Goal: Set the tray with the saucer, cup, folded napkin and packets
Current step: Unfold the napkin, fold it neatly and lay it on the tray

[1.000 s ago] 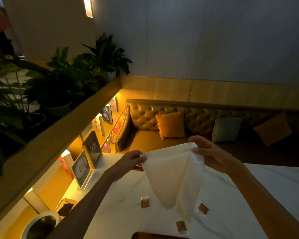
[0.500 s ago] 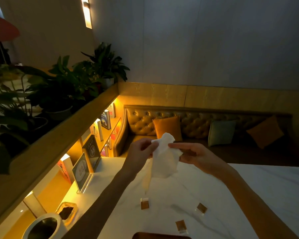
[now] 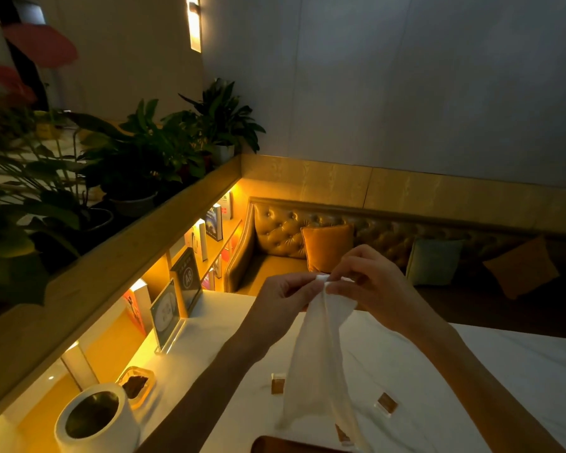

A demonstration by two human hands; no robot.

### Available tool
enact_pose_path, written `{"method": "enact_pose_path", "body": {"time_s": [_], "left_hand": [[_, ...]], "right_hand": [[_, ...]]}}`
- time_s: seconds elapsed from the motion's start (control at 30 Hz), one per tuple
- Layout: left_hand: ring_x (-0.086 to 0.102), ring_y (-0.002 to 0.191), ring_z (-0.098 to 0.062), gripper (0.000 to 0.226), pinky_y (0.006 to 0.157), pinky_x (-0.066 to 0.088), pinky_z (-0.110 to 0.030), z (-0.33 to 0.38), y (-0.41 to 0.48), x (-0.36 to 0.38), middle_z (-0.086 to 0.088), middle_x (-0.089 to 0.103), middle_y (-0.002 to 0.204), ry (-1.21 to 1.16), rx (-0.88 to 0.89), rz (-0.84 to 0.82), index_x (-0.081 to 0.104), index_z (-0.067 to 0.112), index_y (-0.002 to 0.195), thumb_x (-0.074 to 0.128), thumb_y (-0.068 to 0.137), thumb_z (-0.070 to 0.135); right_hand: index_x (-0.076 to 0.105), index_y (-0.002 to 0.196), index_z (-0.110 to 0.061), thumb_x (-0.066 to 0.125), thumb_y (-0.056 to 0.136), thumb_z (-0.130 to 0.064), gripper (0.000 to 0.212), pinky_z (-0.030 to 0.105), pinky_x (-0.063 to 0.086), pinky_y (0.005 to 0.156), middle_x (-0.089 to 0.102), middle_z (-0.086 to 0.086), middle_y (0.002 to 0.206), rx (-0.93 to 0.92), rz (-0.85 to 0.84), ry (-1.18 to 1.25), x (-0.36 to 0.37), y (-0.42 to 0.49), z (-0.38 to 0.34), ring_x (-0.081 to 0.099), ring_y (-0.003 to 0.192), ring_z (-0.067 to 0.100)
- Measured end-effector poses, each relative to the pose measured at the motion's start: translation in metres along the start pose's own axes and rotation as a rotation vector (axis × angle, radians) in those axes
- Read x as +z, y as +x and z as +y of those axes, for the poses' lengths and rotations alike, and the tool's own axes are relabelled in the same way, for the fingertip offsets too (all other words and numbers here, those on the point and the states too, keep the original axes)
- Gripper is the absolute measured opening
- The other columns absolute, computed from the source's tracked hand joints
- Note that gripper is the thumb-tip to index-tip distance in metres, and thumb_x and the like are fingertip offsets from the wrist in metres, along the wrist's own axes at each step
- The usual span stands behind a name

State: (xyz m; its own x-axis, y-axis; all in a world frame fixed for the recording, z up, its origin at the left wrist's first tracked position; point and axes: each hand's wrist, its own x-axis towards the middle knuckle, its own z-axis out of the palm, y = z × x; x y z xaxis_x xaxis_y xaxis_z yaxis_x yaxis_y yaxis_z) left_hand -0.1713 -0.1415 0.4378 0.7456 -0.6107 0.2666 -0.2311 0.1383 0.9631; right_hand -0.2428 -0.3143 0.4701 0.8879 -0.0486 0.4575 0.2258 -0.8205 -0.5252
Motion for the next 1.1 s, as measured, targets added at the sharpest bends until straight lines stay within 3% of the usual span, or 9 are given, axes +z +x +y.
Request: {"method": "enact_pose_path", "body": {"time_s": [0.13,0.23,0.33,0.47,0.57,0.7,0.83,0.93,1.1], "left_hand": [[0.071,0.096,-0.003,0.022,0.071,0.056,-0.014,0.004,-0.005,0.000,0.020,0.075,0.094,-0.055,0.029,0.011,0.072,0.050,0.093,0.058,0.091,0.033],[0.072,0.094,-0.002,0.018,0.068,0.056,-0.012,0.006,-0.009,0.000,0.020,0.075,0.092,-0.094,0.035,0.000,0.071,0.050,0.091,0.057,0.084,0.041],[0.071,0.093,0.000,0.018,0.068,0.055,-0.011,0.006,-0.009,-0.002,0.023,0.075,0.091,-0.099,0.050,-0.002,0.069,0.050,0.093,0.057,0.081,0.043],[0.070,0.095,0.003,0.030,0.068,0.055,-0.010,0.008,-0.007,-0.008,0.027,0.074,0.093,-0.093,0.063,-0.036,0.069,0.056,0.092,0.061,0.090,0.027],[0.070,0.095,0.003,0.037,0.070,0.055,-0.011,0.004,-0.004,-0.010,0.028,0.074,0.094,-0.040,0.073,-0.059,0.068,0.049,0.097,0.063,0.091,0.013],[0.071,0.094,0.000,0.024,0.072,0.057,-0.014,0.008,0.002,-0.016,0.023,0.075,0.094,0.041,0.093,-0.050,0.069,0.043,0.097,0.063,0.090,0.020],[0.070,0.100,-0.013,0.019,0.079,0.061,-0.026,0.010,0.011,-0.035,0.005,0.074,0.105,0.036,0.066,0.039,0.070,0.030,0.105,0.063,0.091,0.021],[0.071,0.096,-0.007,0.019,0.073,0.060,-0.020,0.006,0.013,-0.048,0.013,0.075,0.097,0.010,0.058,0.104,0.069,0.036,0.098,0.063,0.090,0.020],[0.071,0.093,-0.007,0.022,0.076,0.061,-0.025,0.000,0.015,-0.052,0.018,0.075,0.090,0.016,0.054,0.164,0.069,0.039,0.091,0.064,0.090,0.018]], "right_hand": [[0.063,0.086,-0.028,0.062,0.074,-0.048,0.024,0.034,0.057,0.082,0.049,-0.003,0.108,0.052,0.056,0.066,0.005,0.001,-0.007,0.052,0.101,0.015],[0.064,0.087,-0.024,0.060,0.071,-0.055,0.035,0.043,0.056,0.085,0.048,-0.002,0.112,0.075,0.099,0.056,0.009,0.001,-0.010,0.048,0.106,0.016],[0.065,0.087,-0.019,0.068,0.075,-0.046,0.029,0.046,0.054,0.086,0.049,-0.001,0.111,0.071,0.134,0.012,0.012,0.003,-0.010,0.045,0.107,0.017],[0.065,0.082,-0.024,0.072,0.073,-0.043,0.023,0.042,0.051,0.086,0.047,-0.001,0.111,0.041,0.134,-0.053,0.012,0.005,-0.009,0.039,0.107,0.014],[0.065,0.078,-0.025,0.070,0.070,-0.050,0.027,0.041,0.049,0.087,0.047,-0.002,0.110,0.050,0.127,-0.059,0.012,0.006,-0.013,0.037,0.106,0.013],[0.065,0.082,-0.027,0.062,0.070,-0.056,0.032,0.036,0.044,0.090,0.048,-0.007,0.112,0.018,0.106,-0.081,0.011,0.010,-0.016,0.036,0.110,0.010],[0.060,0.087,-0.041,0.054,0.074,-0.058,0.023,0.038,0.044,0.098,0.050,-0.012,0.127,0.092,-0.066,0.093,0.001,0.009,-0.005,0.040,0.123,0.007],[0.067,0.096,-0.025,0.057,0.080,-0.043,0.026,0.038,0.057,0.087,0.068,-0.004,0.105,0.129,-0.110,0.276,-0.008,0.005,0.011,0.064,0.102,0.014],[0.064,0.093,-0.015,0.064,0.077,-0.025,0.018,0.021,0.058,0.070,0.069,0.003,0.090,0.132,0.003,0.483,-0.004,0.003,0.023,0.070,0.090,0.019]]}}
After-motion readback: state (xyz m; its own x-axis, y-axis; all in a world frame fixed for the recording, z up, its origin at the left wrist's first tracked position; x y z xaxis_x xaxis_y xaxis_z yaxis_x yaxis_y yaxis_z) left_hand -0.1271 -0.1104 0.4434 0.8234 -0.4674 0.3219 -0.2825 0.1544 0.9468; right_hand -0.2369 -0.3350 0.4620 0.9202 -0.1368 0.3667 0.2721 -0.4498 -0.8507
